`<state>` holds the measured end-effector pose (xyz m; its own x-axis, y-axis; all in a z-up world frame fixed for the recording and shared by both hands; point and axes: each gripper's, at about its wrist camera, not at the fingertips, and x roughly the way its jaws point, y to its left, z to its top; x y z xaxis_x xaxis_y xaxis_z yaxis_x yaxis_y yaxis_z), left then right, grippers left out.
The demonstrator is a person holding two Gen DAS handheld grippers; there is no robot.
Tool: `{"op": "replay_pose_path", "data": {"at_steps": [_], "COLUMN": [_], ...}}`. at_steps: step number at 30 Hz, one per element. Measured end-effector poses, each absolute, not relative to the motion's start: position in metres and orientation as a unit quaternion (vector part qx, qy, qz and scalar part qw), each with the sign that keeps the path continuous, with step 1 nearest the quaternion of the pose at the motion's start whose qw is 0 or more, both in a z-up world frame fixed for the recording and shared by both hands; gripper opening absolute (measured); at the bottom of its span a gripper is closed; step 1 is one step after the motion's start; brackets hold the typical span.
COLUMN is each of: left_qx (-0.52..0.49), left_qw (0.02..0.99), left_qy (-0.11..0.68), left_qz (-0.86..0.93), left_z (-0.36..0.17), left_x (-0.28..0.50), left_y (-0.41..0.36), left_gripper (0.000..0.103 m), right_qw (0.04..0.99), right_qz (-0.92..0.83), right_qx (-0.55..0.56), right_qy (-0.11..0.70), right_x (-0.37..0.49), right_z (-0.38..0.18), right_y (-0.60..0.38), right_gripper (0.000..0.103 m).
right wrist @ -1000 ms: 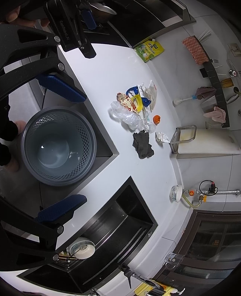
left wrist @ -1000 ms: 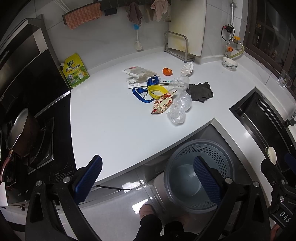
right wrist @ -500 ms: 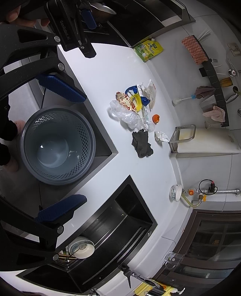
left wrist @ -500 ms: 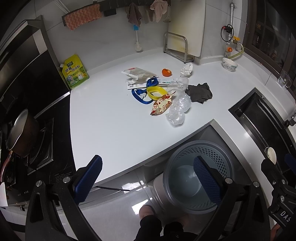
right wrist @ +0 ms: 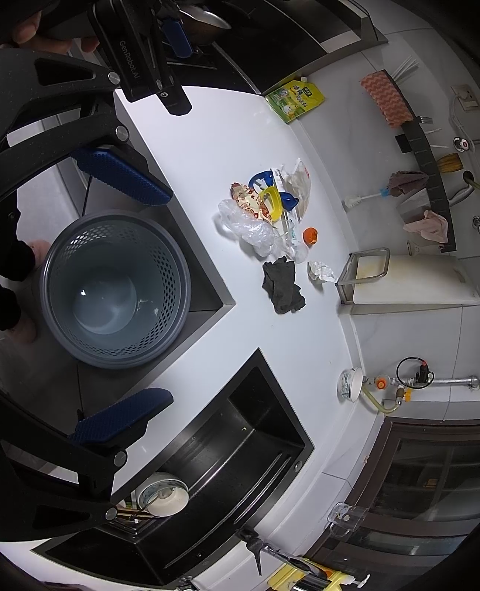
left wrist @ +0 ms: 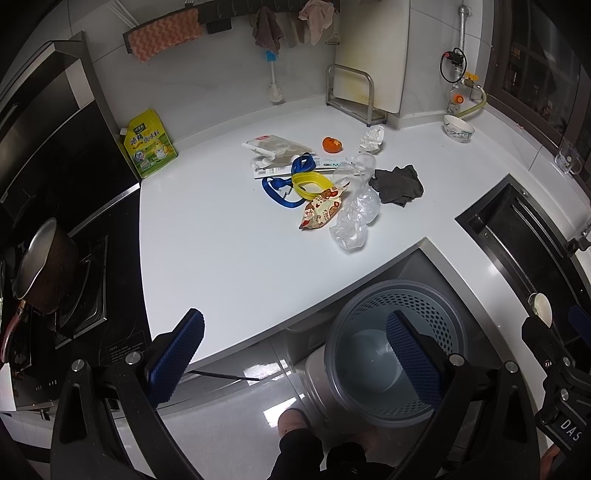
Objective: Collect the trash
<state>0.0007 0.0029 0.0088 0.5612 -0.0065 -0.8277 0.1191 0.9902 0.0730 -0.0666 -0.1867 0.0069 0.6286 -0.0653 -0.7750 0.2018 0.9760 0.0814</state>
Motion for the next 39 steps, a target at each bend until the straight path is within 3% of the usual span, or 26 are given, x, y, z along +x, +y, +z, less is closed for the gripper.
{"op": "replay_pose_path", "data": {"at_steps": [22, 39], "left_qx": [0.056, 0.041], "left_qw": [0.882, 0.888], "left_qy": [0.467, 0.457], "left_qz": [-0.03, 0.029], "left_z": [0.011, -0.016], "left_x": [0.002, 0.008], "left_y": [-0.002, 0.01], "left_gripper": [0.097, 0.097], "right_qw": [0.898, 0.889], "right_qz": [-0.06, 0.049], "right_qx": [0.09, 0.091], "right_qy": [0.426, 0.446], "right_x": [-0.065, -0.027], "right_z": [0.005, -0.033], "right_y": [-0.197, -0.218], "right_gripper": [0.095, 0.095]}}
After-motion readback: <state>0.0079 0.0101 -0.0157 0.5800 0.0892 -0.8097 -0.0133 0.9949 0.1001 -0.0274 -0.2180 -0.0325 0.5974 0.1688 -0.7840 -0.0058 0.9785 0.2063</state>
